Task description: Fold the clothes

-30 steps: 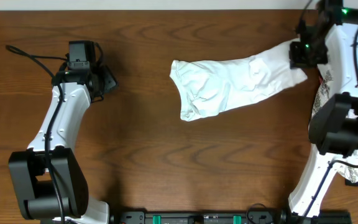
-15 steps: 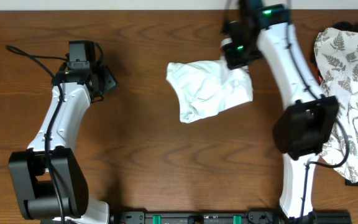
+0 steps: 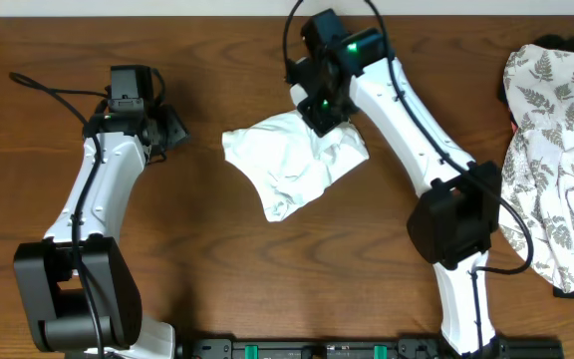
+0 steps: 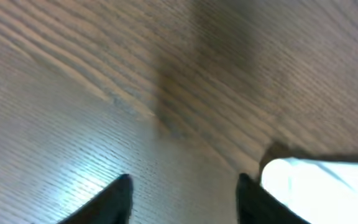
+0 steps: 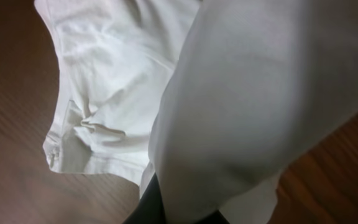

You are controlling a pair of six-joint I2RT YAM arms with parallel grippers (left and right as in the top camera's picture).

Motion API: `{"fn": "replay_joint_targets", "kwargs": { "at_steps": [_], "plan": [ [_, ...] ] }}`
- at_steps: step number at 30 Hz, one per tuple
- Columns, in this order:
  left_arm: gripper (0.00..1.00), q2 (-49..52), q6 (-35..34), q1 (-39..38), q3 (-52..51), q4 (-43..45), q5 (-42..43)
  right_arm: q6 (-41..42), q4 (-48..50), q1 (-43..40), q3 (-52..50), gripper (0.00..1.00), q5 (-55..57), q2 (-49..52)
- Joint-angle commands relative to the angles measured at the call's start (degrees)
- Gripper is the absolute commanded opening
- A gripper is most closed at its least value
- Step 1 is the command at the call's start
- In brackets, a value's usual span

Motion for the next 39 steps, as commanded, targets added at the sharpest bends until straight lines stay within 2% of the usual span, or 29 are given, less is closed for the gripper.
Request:
{"fn": "replay_joint_targets", "kwargs": {
  "at_steps": [1, 13, 18, 27, 29, 30, 31, 39],
  "plan": [
    [0.36, 0.2, 0.5, 0.1, -0.8, -0.4, 3.1, -1.3, 0.9, 0.6, -2.2, 0.02, 0.8, -0.2],
    [0.35, 0.2, 0.5, 0.1, -0.8, -0.3, 5.8, -2.8, 0.6, 2.8, -3.2, 0.01, -1.2, -0.2],
    [0.26, 0.2, 0.5, 0.1, -0.8, -0.3, 7.4, -4.6, 0.2, 5.0, -3.2, 0.01, -1.2, -0.2],
    [0.26, 0.3, 0.5, 0.1, -0.8, -0.3, 7.4, -6.8, -0.7, 8.6, -3.2, 0.01, -1.2, -0.2],
    [0.19, 0.3, 0.5, 0.1, -0.8, -0.3, 7.4, -6.8, -0.7, 8.9, -3.2, 0.01, -1.2, -0.2],
    [0.19, 0.3, 0.5, 0.1, -0.8, -0.3, 7.4, -6.8, -0.7, 9.0, -3.2, 0.01, -1.1, -0.2],
    [0.13, 0.3, 0.5, 0.1, -0.8, -0.2, 7.4, -6.7, -0.5, 9.0, -3.2, 0.01, -0.7, -0.2],
    [0.10, 0.3, 0.5, -0.2, -0.8, 0.1, 7.5, -2.2, 0.4, 4.6, -3.2, 0.01, 7.2, -0.2]
  ]
}}
